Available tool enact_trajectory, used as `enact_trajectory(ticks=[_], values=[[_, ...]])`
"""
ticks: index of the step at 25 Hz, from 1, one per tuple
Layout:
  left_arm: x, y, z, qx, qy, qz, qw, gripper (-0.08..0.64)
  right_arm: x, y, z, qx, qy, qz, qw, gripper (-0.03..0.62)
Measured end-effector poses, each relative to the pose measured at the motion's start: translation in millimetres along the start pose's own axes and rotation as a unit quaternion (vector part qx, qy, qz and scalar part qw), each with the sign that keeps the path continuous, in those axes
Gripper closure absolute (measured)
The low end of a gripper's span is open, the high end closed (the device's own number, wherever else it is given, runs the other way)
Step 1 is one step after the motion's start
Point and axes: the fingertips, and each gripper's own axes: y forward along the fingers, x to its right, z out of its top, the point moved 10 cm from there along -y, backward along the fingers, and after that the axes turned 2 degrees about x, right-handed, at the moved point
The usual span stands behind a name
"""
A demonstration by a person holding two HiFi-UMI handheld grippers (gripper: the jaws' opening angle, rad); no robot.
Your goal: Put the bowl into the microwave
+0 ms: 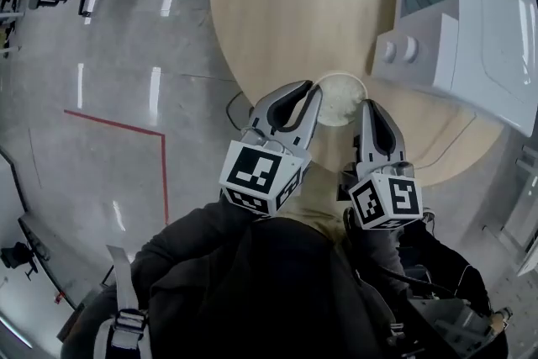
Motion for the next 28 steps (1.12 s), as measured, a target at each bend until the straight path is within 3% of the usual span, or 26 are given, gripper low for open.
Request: enact_trajectory(ticks=[11,28], values=[[-73.0,-69.6,76.0,0.056,0.019,0.038,0.9975,0.511,-109.0,47.3,41.3,0.032,-0.024,0.057,0.998,0.575],[-116.5,-91.0,100.2,0.081,0.033,-0.003,0.9961,0.511,-161.9,63.0,46.9,0.07,-0.041,0.018,0.997,0.577]])
